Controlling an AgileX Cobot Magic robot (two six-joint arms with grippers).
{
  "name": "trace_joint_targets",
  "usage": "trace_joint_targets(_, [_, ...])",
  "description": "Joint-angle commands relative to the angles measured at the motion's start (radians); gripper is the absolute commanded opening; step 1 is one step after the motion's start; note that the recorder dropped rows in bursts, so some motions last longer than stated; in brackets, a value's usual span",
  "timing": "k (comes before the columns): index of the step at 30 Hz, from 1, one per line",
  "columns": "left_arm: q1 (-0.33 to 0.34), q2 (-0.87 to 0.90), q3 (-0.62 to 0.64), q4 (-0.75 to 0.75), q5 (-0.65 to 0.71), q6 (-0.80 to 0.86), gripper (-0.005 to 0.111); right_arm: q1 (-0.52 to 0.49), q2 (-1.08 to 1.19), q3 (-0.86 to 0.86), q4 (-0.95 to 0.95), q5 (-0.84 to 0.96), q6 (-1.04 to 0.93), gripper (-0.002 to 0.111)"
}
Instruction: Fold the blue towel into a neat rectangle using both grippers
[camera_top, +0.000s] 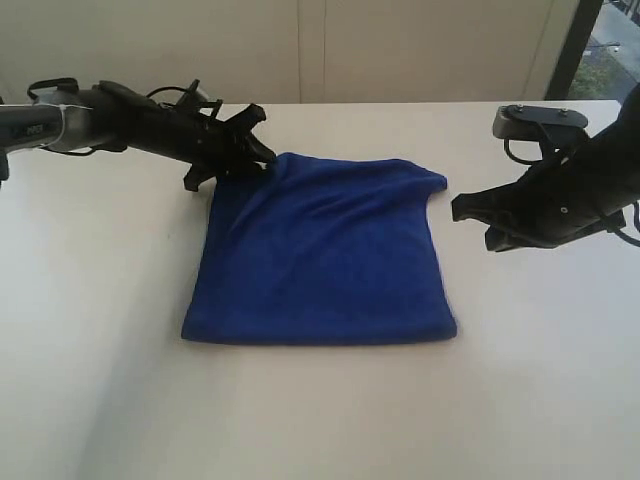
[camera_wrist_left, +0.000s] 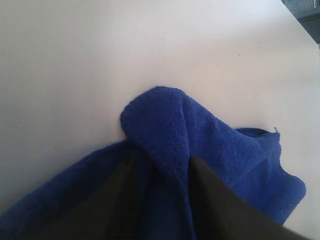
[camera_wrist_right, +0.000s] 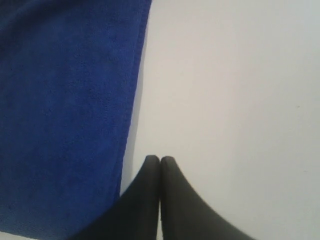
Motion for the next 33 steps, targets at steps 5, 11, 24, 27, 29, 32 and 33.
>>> trace_joint_targets(5, [-0.001,0.003,-0.003,-0.068,-0.055,-0.006,0.040,-0.006,-0.001,-0.008,0.003,-0.019,0.002,0.000])
trace_joint_targets(11, [-0.008,0.005,-0.003,-0.073,-0.067,-0.006,0.040,-0.006,-0.001,-0.008,0.003,-0.027,-0.001,0.000])
trace_joint_targets(24, [-0.017,0.005,-0.003,-0.073,-0.079,-0.039,0.040,-0.006,-0.001,-0.008,0.003,-0.029,-0.005,0.000])
trace_joint_targets(27, [-0.017,0.014,-0.003,-0.073,-0.079,-0.039,0.040,-0.006,-0.001,-0.008,0.003,-0.029,-0.005,0.000])
trace_joint_targets(29, [-0.017,0.019,-0.003,-0.079,-0.079,-0.041,0.040,-0.006,-0.001,-0.008,0.003,-0.029,-0.005,0.000])
trace_joint_targets(32, [-0.017,0.021,-0.003,-0.079,-0.077,-0.041,0.040,-0.006,-0.001,-0.008,0.003,-0.031,-0.005,0.000])
trace_joint_targets(33, [-0.017,0.021,-0.003,-0.079,-0.077,-0.041,0.040,-0.006,-0.001,-0.008,0.003,-0.031,-0.005,0.000])
